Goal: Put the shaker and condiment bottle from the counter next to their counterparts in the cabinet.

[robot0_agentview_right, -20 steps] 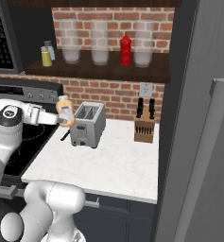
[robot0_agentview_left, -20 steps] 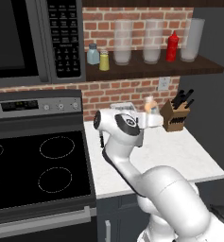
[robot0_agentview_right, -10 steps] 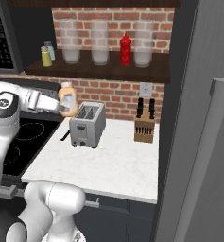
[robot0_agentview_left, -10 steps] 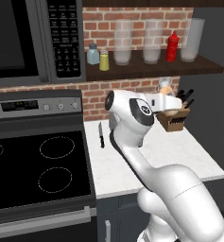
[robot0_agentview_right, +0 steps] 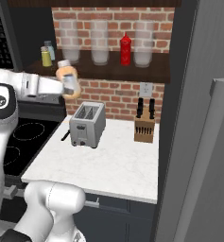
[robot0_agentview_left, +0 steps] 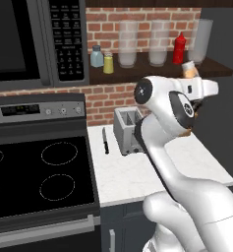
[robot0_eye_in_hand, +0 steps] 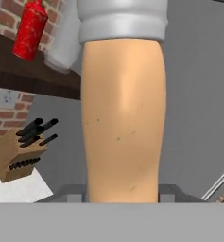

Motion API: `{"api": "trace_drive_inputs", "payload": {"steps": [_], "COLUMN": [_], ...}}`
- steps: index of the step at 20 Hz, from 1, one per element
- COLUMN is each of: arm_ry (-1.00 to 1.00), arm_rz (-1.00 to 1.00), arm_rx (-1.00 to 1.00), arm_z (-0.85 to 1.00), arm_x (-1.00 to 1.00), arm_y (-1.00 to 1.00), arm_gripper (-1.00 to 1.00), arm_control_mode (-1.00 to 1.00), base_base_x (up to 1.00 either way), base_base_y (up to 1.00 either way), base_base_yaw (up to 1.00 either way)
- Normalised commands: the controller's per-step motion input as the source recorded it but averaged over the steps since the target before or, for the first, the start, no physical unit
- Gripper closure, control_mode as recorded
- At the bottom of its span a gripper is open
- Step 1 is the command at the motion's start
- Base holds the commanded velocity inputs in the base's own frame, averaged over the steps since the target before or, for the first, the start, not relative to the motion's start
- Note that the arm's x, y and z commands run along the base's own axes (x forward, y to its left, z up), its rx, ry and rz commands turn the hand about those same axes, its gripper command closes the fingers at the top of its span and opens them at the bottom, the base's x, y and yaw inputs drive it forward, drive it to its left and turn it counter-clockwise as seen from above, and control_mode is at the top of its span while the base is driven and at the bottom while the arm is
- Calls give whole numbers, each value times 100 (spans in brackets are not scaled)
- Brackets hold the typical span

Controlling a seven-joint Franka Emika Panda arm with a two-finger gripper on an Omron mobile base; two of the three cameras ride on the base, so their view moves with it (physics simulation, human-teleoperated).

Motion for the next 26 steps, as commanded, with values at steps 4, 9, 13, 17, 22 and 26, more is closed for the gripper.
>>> {"api": "trace_drive_inputs", "payload": {"steps": [4,9,13,17,22,26], "arm_ry": [0,2,-5,-9,-13,-9], "arm_rz": [22,17,0,1,7,10], "arm_rx": [0,3,8,15,12,5], "arm_z": [89,52,-3,0,2,3], "arm_x": [0,0,0,0,-1,0], "arm_y": [-16,-28,-45,-47,-10,11], "arm_gripper": [100,100,100,100,100,100], "arm_control_mode": [-100,-100,-100,-100,-100,-100], "base_base_x": [0,0,0,0,0,0], "base_base_y": [0,0,0,0,0,0], "base_base_yaw": [0,0,0,0,0,0]}}
